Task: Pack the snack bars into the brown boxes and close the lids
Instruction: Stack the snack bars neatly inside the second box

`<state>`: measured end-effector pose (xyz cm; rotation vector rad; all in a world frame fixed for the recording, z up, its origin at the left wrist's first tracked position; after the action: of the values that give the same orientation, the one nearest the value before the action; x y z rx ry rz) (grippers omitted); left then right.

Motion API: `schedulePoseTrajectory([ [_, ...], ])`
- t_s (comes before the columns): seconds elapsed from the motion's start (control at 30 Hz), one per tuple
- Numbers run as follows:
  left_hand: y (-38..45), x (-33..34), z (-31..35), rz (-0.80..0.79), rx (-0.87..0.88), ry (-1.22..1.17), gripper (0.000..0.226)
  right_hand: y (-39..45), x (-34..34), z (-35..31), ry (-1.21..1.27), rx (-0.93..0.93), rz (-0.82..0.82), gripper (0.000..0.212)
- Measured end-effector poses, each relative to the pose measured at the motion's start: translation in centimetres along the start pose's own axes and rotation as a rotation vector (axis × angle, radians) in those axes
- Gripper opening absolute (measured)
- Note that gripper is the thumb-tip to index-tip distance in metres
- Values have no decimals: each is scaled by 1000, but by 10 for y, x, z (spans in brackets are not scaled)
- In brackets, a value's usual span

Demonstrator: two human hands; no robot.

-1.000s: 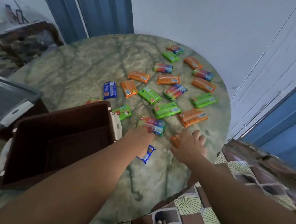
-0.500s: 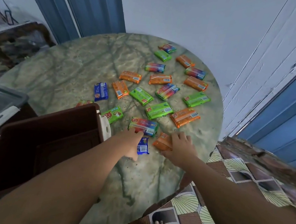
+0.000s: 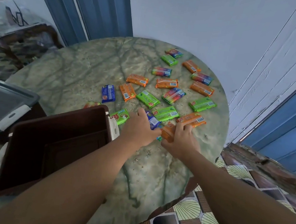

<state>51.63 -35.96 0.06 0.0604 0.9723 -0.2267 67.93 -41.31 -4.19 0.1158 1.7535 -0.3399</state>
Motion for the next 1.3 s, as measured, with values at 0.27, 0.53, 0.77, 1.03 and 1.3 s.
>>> schedulePoseTrajectory([
  [0.27, 5, -74, 22, 132, 55, 61, 73, 7, -42, -47, 83, -67, 99, 58],
  [0.53, -15, -162, -58, 331, -5, 12, 63, -2, -71, -138, 143, -270, 183, 57],
  [0.77, -46, -195, -151, 286, -157, -12, 69, -20, -68, -219, 86, -476, 194, 60],
  [1.03, -80, -181, -217, 49, -124, 72, 72, -26, -16, -277, -310, -665, 6, 75],
  [1.3, -70, -132, -255, -201, -93, 173, 79, -18, 30, -282, -510, -700, -145, 75],
])
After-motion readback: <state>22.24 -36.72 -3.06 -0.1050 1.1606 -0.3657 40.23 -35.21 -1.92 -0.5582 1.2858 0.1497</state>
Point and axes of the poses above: each hand's wrist, its own y-axis towards the middle knuckle, its own x-axis out of the palm, z = x × y, the point moved 4 cm from there along y, towards the middle knuckle, and after that the axes turned 14 degrees about -y, right-handed, at the moved point
